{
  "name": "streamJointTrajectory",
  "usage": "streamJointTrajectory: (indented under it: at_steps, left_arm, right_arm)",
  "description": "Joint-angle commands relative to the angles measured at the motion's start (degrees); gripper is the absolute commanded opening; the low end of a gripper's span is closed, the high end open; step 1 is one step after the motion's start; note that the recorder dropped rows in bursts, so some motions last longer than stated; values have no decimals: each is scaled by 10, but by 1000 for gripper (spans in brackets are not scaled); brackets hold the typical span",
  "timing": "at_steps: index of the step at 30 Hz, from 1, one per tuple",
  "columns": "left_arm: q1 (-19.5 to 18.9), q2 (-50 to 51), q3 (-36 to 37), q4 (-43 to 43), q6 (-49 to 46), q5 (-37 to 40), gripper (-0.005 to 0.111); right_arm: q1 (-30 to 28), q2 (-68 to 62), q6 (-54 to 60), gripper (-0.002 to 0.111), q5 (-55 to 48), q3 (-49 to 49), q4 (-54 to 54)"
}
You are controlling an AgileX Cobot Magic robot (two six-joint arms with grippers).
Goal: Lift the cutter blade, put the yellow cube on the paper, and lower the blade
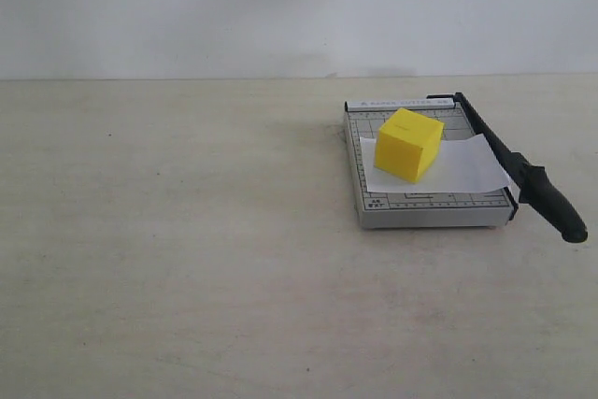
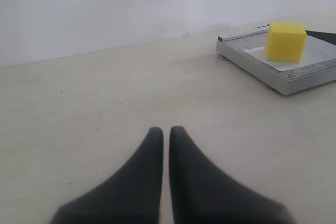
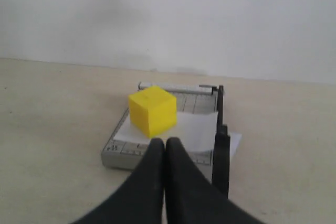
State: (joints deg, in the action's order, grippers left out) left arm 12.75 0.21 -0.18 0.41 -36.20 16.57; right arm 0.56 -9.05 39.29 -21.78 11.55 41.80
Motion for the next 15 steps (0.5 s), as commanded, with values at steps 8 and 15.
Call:
streamJointTrajectory:
  at_steps: [8,15]
  left_arm:
    - [-2,-2,2,3,-3,-3,5]
    - [-2,-2,2,3,-3,-3,5]
  right_arm:
    - [0,91,-338,0,-5,-75,-304]
    - [0,91,-350,0,136,-115,-330]
